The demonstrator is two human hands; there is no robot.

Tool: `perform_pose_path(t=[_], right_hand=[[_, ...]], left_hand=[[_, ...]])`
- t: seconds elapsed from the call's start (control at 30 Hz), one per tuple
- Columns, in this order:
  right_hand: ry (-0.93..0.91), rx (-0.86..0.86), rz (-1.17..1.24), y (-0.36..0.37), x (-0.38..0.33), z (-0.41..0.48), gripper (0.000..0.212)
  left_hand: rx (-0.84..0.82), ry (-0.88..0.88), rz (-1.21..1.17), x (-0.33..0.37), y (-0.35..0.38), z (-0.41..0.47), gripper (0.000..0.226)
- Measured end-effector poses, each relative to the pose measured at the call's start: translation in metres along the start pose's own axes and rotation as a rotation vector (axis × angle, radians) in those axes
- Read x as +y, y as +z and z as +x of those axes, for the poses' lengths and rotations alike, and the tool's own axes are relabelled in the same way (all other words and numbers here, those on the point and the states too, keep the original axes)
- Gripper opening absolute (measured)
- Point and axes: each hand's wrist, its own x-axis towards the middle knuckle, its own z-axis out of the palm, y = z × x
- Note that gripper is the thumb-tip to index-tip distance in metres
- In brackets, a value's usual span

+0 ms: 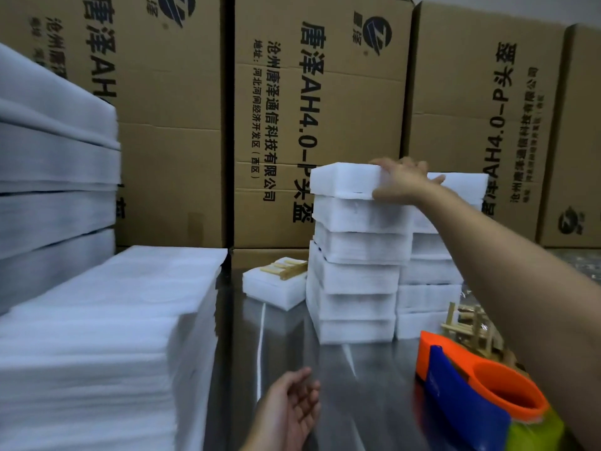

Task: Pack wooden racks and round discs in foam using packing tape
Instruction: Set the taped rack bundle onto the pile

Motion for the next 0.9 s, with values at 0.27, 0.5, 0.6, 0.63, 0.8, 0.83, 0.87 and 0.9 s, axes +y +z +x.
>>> perform_pose_path(t=[0.27, 0.5, 0.6, 0.63, 0.8, 0.83, 0.87, 0.9], right_hand=[[-0.292, -0.035, 0.316, -0.017, 0.011, 0.004, 0.049], [-0.297, 0.236, 0.332, -0.039, -0.003, -0.038, 0.041], [-0.349, 0.344, 0.343, -0.061, -0.006, -0.081, 0.042], [-0.381, 0.378, 0.354, -0.067, -0.005, -0.1, 0.041], [-0.507, 0.375, 0.323, -0.07, 0.01, -0.202, 0.042], [-0.545, 0.372, 0.302, -0.064, 0.014, -0.224, 0.041], [-0.575, 0.368, 0.283, -0.056, 0.017, -0.244, 0.039], [-0.592, 0.361, 0.27, -0.046, 0.02, -0.263, 0.039]], left_hand=[[-0.039, -0.005, 0.035, 0.001, -0.003, 0.002, 0.017], [-0.056, 0.023, 0.031, 0.002, -0.005, 0.005, 0.016], [-0.069, 0.024, 0.021, 0.002, -0.005, 0.003, 0.016], [-0.072, 0.027, 0.026, 0.003, -0.006, 0.003, 0.016], [-0.052, 0.08, 0.043, 0.008, -0.011, 0.002, 0.014], [-0.05, 0.09, 0.035, 0.009, -0.013, 0.001, 0.015], [-0.051, 0.104, 0.018, 0.01, -0.013, 0.0, 0.016], [-0.051, 0.121, -0.006, 0.011, -0.013, -0.001, 0.019]])
